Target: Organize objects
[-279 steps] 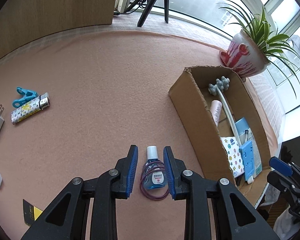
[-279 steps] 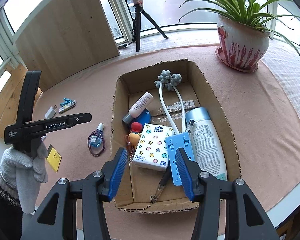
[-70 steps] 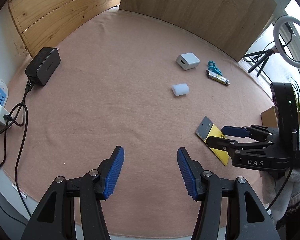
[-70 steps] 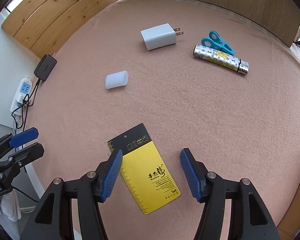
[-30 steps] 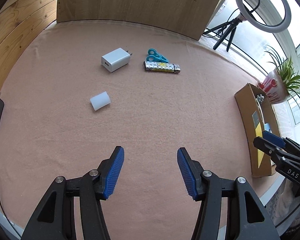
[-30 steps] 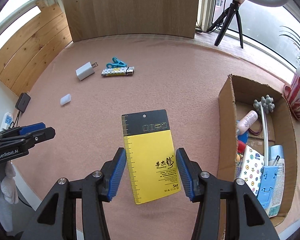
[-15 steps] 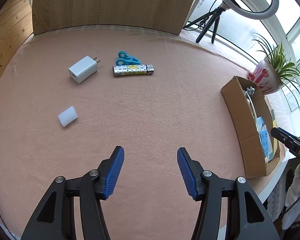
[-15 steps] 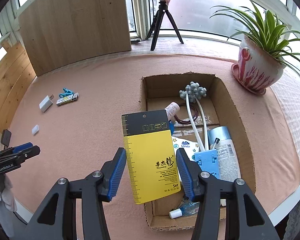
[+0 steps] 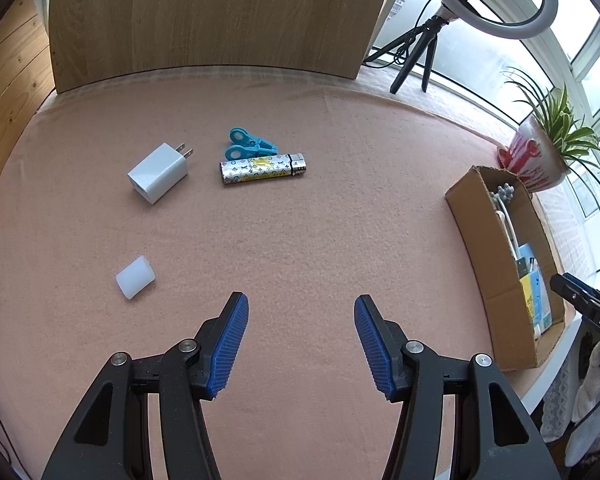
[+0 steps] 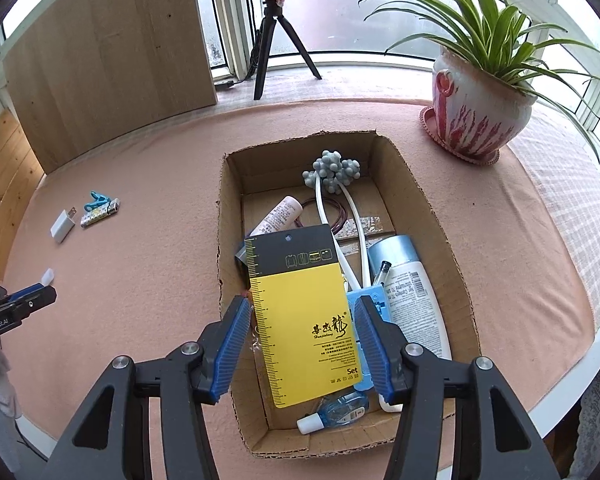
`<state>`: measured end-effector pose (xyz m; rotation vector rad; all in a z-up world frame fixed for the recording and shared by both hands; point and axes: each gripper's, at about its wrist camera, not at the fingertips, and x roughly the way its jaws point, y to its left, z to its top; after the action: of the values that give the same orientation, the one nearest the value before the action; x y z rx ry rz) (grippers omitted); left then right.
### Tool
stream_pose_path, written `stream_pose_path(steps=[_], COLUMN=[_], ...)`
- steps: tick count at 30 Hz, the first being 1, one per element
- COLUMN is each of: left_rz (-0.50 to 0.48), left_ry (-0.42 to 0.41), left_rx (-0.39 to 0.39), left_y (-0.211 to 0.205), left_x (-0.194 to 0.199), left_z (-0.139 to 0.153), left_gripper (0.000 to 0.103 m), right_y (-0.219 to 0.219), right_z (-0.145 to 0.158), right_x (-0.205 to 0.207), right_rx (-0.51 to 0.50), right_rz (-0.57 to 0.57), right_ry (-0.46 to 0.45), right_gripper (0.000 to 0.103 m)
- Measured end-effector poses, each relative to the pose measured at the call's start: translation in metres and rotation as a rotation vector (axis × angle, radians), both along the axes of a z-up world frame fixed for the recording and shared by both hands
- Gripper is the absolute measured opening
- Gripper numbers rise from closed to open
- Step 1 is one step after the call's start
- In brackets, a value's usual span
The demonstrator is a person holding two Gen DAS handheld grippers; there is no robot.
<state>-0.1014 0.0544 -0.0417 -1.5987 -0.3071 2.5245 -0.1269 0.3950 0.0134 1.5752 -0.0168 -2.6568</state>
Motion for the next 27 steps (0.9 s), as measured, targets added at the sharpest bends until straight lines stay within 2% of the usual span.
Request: stream_pose_path(steps=[9,14,18,23,27], left_rz=[0.009,0.064,0.076,0.072,0.089], left_ry=[-0.001,-0.051,-0.06,-0.039,-0.07], left_rx=[-0.021,0.028,-0.004,-0.008,-0.009], left_y=[-0.017,-0.038,-0.04,-0.038,-0.033], left_x=[-0.043,-0.088,-0.126,-0.164,-0.189], left_z=[0.0,-0.014,-0.019,-0.017,-0.029], left_gripper=[0.059,0.058,0.057,0.049,0.039], right_y=[-0.001,-0.006,-0.011,-0.018,-0.013], right_z=[0.007,0.006,0.004,0.002,0.001], right_x=[0.005,0.007,0.007,0.009,0.012], right_rx=[-0.024,-0.053,-0.076,-0.063,-0.06], right_rz=[-0.015,-0.024,-0.025,-0.006,-0.02], right_ry=[0.008,0.004,-0.004,-0.012,-0.015], right_gripper=[0.056,0.056,0.056,0.056,0.056])
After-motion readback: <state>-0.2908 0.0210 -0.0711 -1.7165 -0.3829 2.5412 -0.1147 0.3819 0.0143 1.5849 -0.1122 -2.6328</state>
